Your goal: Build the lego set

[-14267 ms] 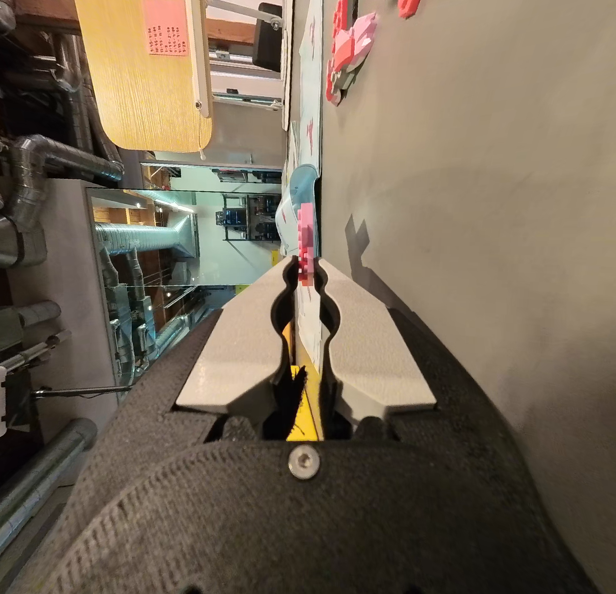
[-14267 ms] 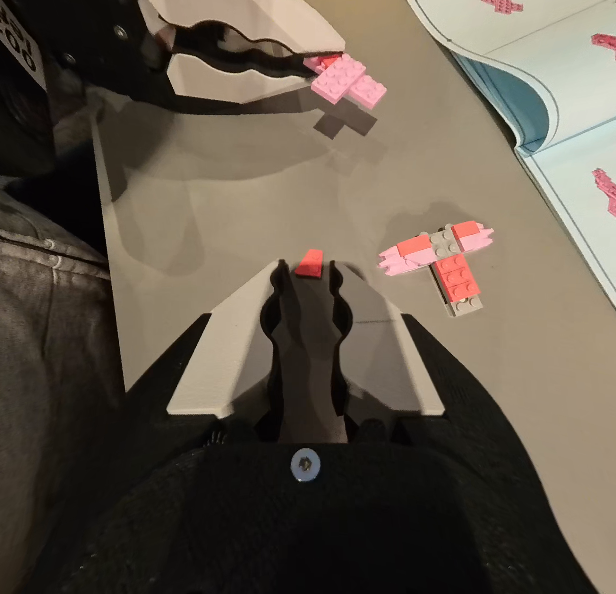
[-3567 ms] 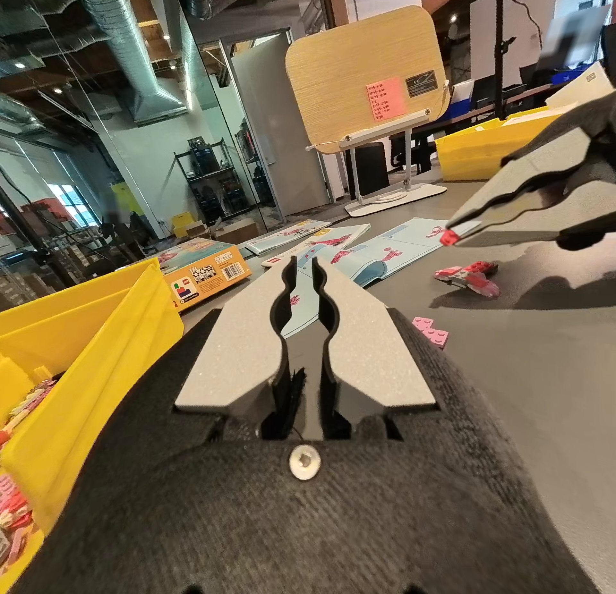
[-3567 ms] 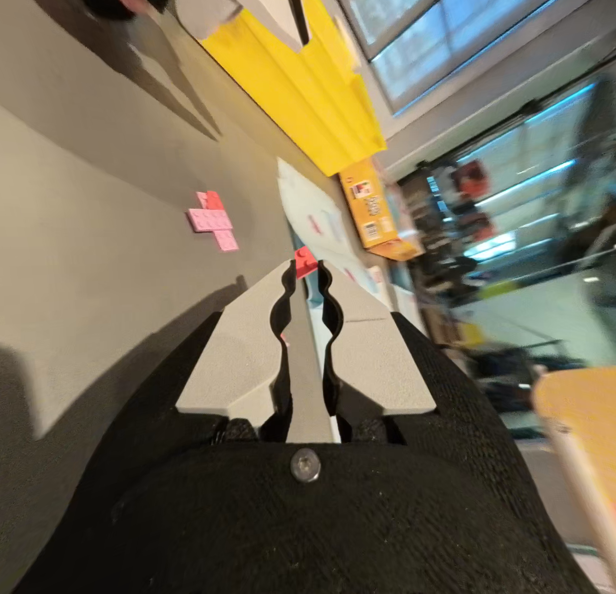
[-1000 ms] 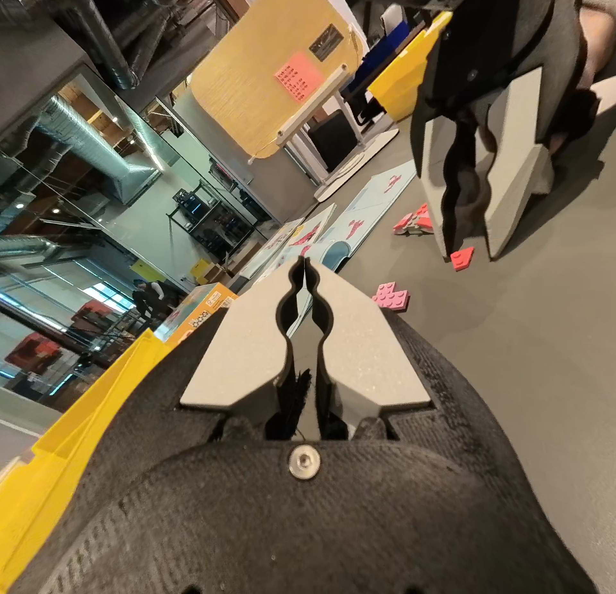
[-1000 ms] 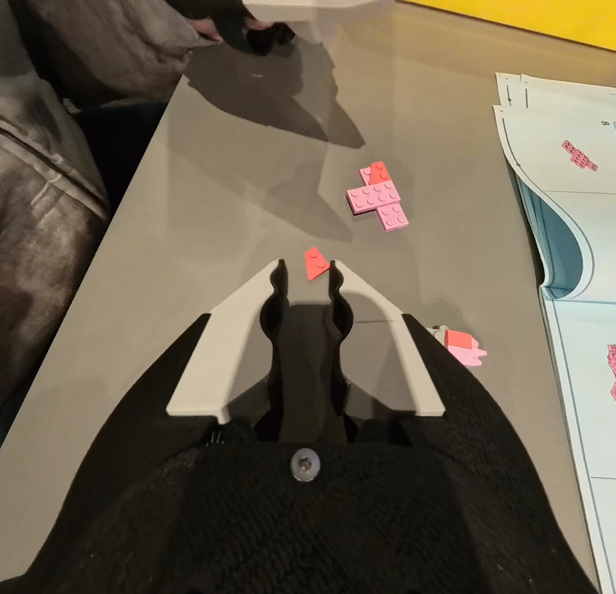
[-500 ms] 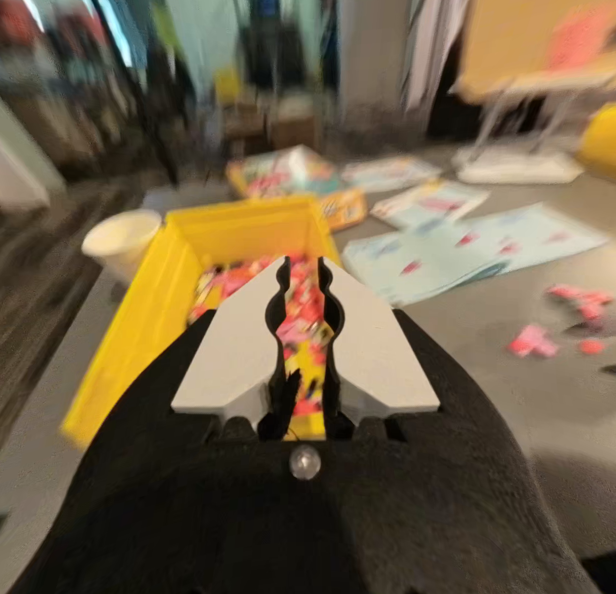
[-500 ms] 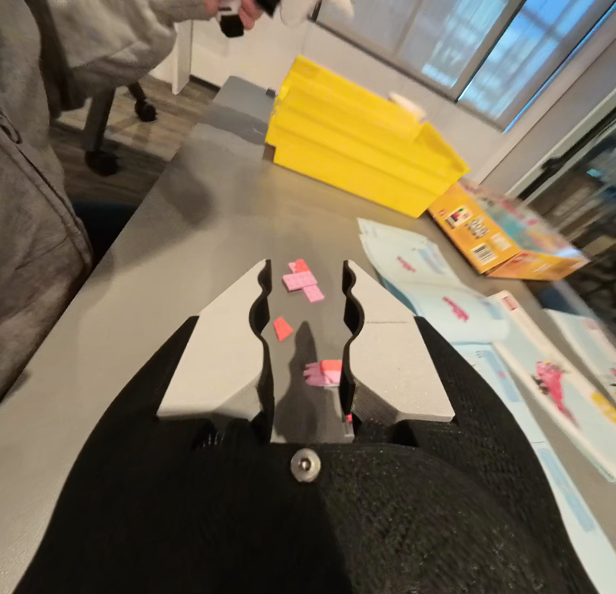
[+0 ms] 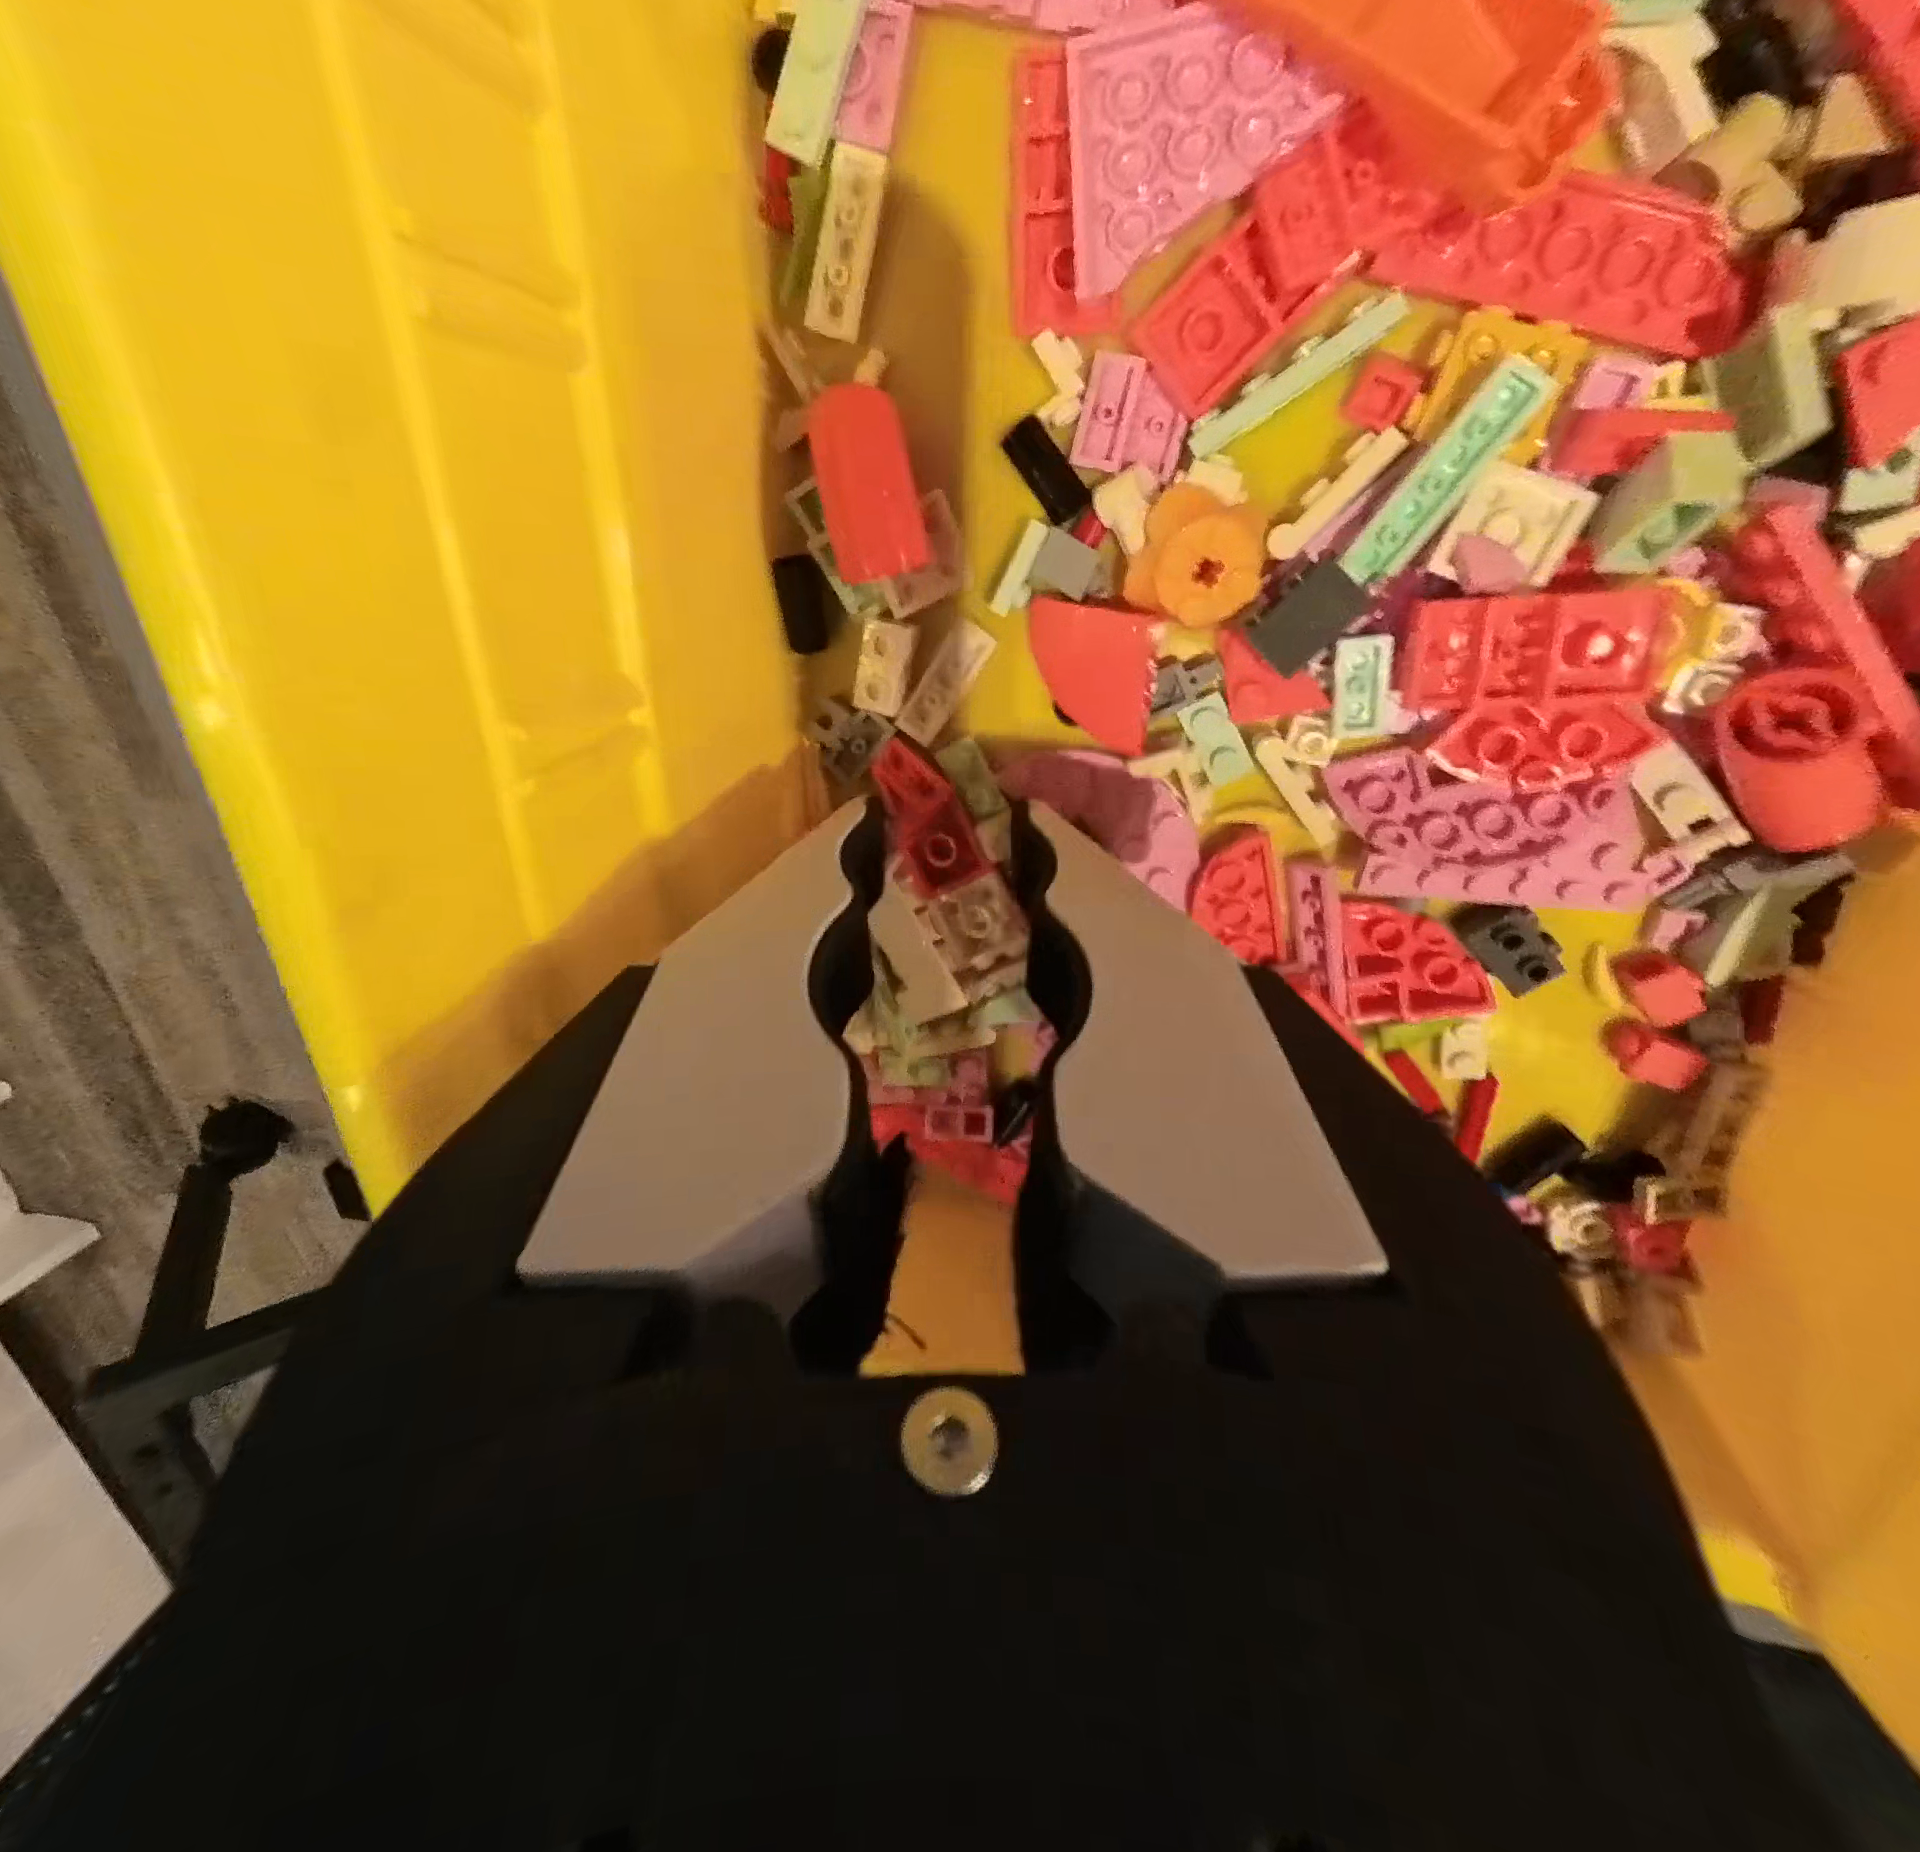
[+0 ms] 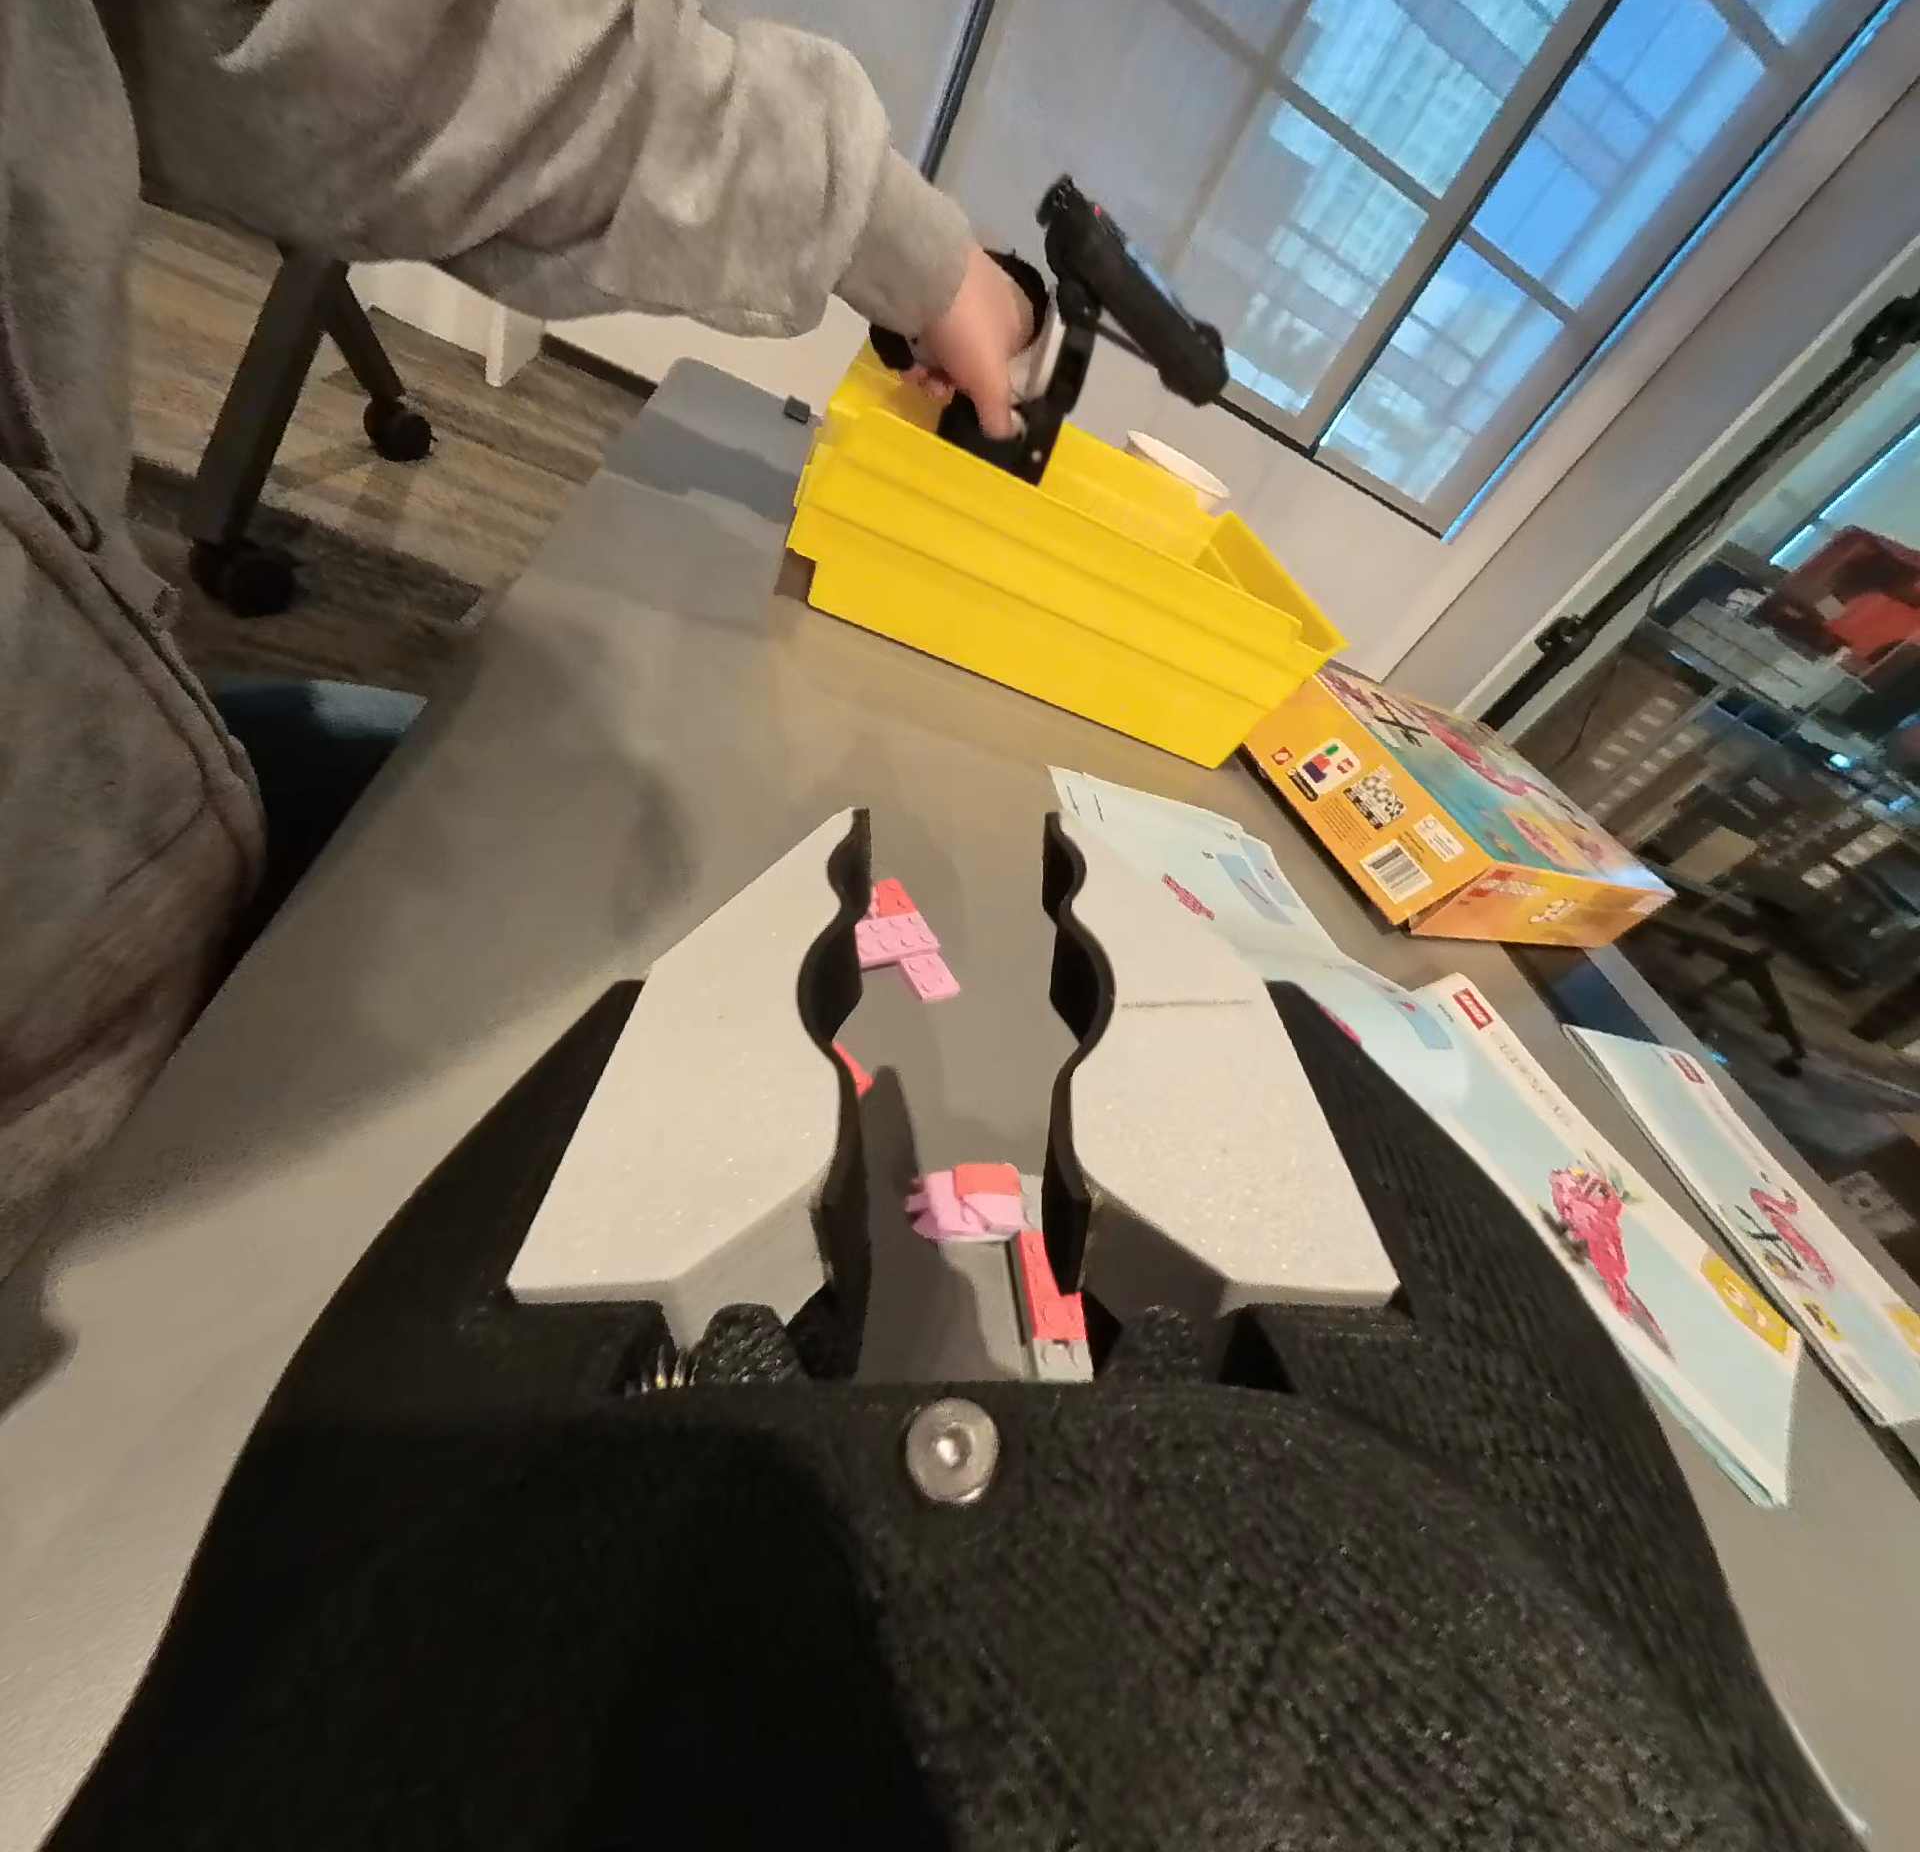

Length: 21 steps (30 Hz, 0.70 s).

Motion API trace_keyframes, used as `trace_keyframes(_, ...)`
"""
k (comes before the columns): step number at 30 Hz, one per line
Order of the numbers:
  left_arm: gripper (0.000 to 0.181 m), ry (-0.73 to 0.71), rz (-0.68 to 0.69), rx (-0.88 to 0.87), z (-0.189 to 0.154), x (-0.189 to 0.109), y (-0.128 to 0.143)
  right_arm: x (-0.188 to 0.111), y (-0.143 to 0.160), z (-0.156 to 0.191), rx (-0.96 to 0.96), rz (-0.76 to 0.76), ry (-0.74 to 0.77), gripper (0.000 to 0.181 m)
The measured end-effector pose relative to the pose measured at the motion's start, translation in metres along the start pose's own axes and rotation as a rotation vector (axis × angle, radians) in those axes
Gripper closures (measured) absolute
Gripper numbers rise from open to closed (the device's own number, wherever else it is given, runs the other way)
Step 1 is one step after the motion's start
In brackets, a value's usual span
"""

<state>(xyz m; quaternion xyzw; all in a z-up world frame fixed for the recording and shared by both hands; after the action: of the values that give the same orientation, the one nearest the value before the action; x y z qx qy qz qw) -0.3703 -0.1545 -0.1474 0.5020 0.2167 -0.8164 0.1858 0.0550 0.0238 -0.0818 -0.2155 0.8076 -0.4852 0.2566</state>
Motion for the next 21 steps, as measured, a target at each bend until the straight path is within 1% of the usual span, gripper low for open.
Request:
trace_keyframes(2, 0.157, 0.0, 0.005, -0.031, 0.003, 0.004, -0.002, 0.002, 0.0, 0.003, -0.013, 0.01, -0.009, 0.151)
trace_keyframes(5, 0.16, 0.034, 0.011, -0.075, 0.004, 0.005, -0.004, 0.004, -0.001, 0.006, -0.027, 0.019, -0.018, 0.152)
trace_keyframes(9, 0.162, 0.036, 0.044, -0.081, 0.005, 0.008, -0.003, 0.005, -0.002, 0.007, -0.043, 0.03, -0.02, 0.153)
trace_keyframes(15, 0.168, 0.056, 0.049, -0.122, 0.008, 0.006, -0.004, 0.005, -0.003, 0.009, -0.058, 0.036, -0.017, 0.156)
trace_keyframes(18, 0.172, 0.012, 0.019, -0.123, 0.015, 0.001, -0.005, 0.005, -0.003, 0.009, -0.061, 0.037, -0.02, 0.157)
trace_keyframes(21, 0.174, -0.035, 0.049, -0.096, 0.018, 0.002, 0.0, 0.006, -0.003, 0.01, -0.063, 0.039, -0.024, 0.158)
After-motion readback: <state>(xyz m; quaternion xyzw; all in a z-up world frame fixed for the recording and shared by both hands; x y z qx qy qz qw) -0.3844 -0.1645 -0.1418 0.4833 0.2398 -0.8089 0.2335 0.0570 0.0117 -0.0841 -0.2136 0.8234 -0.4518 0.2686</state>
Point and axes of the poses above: each gripper's, where its closed fingertips meet, x out along the fingers, y out of its underside, z = x × y across the jaws, the point moved 3 cm from there along -x, back along the fingers, and after that the axes turned 12 degrees about -y, right-handed, at the moved point
